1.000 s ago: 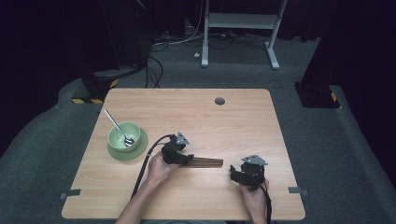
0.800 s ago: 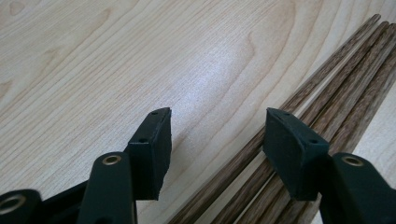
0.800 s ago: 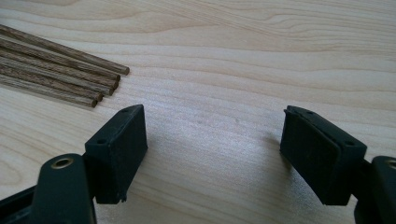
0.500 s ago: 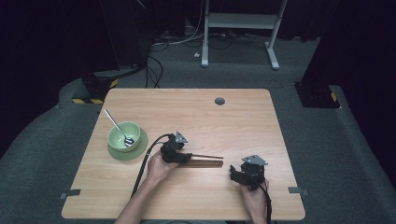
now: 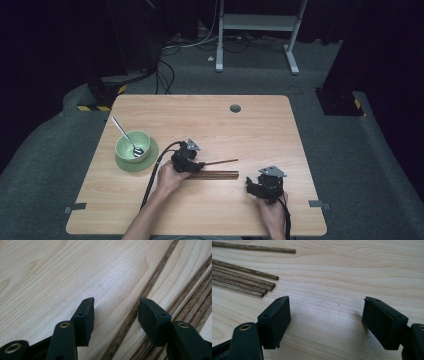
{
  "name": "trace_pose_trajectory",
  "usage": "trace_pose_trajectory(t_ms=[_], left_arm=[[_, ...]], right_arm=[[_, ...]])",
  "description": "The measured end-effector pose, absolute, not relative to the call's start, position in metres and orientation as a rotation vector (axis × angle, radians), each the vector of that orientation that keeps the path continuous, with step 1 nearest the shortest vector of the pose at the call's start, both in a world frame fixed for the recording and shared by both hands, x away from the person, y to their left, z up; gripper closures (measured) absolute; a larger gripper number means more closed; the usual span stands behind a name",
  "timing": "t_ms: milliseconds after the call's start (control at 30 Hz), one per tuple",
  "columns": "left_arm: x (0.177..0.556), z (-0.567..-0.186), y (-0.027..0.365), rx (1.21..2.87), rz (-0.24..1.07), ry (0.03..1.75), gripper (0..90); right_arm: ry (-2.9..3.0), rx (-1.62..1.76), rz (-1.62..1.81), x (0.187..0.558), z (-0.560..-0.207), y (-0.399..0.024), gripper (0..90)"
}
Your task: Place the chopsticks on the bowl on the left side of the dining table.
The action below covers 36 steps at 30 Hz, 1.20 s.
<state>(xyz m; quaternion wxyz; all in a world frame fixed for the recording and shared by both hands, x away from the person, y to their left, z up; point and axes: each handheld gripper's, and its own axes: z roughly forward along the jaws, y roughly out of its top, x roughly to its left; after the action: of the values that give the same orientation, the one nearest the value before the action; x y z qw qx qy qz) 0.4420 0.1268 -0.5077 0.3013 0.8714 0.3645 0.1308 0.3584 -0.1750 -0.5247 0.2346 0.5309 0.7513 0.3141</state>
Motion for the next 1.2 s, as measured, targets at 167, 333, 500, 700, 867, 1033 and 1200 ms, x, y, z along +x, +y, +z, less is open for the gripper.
trace_pose_trajectory(t_ms=[167,333,500,700,867,1033,1200], left_arm=[[0.445,-0.507,0.128,2.310,0.347,0.975,47.7],[0.447,-0.507,0.130,2.312,0.351,0.980,49.2],[0.449,-0.507,0.132,2.302,0.357,0.993,50.5],[0.450,-0.507,0.134,2.293,0.362,1.005,54.0],[0.452,-0.508,0.135,2.283,0.368,1.016,54.9],[0.453,-0.507,0.136,2.284,0.369,1.024,58.1],[0.454,-0.507,0.137,2.283,0.375,1.025,60.6]], right_arm=[[2.062,1.456,0.862,0.358,-0.525,-0.175,22.2],[2.063,1.456,0.863,0.358,-0.525,-0.175,22.2],[2.063,1.458,0.862,0.358,-0.525,-0.175,22.2],[2.064,1.454,0.862,0.358,-0.525,-0.175,22.4],[2.064,1.454,0.862,0.358,-0.525,-0.175,22.3],[2.064,1.454,0.862,0.358,-0.525,-0.175,22.3],[2.064,1.454,0.862,0.358,-0.525,-0.175,22.3]])
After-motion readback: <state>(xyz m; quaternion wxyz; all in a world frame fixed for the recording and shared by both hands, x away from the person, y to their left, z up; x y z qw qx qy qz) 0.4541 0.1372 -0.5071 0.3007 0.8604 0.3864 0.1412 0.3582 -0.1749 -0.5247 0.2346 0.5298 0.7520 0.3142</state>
